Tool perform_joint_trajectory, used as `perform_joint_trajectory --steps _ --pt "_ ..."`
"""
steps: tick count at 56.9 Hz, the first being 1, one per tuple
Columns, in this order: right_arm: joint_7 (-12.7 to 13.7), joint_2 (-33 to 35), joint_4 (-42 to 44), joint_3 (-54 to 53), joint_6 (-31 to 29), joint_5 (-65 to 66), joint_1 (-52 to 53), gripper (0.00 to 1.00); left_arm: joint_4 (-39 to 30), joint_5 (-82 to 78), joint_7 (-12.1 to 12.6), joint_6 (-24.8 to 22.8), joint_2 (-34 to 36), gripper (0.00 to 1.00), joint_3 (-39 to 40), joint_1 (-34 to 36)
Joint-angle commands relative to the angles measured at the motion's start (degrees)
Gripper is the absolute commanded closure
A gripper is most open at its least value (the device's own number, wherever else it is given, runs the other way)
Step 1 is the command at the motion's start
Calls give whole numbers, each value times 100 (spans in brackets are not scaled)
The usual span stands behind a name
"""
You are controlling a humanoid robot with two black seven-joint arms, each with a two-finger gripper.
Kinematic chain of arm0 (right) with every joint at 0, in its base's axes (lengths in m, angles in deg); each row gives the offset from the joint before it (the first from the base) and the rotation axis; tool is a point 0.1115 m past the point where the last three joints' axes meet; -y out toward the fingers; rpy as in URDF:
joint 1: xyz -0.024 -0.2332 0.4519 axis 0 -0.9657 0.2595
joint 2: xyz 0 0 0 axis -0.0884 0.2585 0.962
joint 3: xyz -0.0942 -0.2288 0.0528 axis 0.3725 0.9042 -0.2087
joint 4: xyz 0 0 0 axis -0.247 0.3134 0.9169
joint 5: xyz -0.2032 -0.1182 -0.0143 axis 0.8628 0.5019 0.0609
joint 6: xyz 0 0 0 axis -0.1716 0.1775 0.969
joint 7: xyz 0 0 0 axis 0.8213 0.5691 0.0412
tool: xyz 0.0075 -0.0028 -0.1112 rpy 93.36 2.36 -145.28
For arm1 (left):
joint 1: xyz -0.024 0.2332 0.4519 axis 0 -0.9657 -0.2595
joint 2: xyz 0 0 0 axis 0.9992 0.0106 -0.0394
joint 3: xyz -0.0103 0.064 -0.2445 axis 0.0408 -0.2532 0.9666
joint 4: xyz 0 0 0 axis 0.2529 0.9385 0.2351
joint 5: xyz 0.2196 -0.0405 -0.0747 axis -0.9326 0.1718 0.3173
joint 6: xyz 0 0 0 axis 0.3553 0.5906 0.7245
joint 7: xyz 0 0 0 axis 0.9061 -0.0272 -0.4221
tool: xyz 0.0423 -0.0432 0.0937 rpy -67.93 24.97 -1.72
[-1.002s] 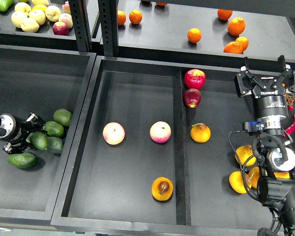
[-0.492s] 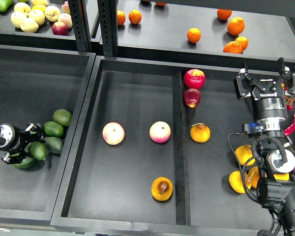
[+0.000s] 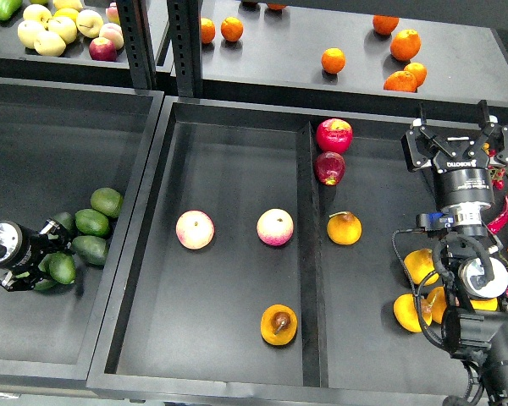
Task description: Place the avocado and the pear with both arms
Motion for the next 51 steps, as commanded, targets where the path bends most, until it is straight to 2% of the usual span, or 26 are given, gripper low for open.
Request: perform_joint_trajectory --steps 1,10,19,51 --pt "0 0 1 -9 0 6 0 1 0 -8 1 0 17 50 -4 -5" --pt "9 0 1 -9 0 -20 -18 1 9 -25 1 0 17 48 -4 -13" --pt "202 0 1 -9 0 -21 -53 1 18 -25 1 0 8 45 -30 -5" --pt "246 0 -42 9 0 -21 -97 1 18 -25 1 0 -10 31 -197 -5"
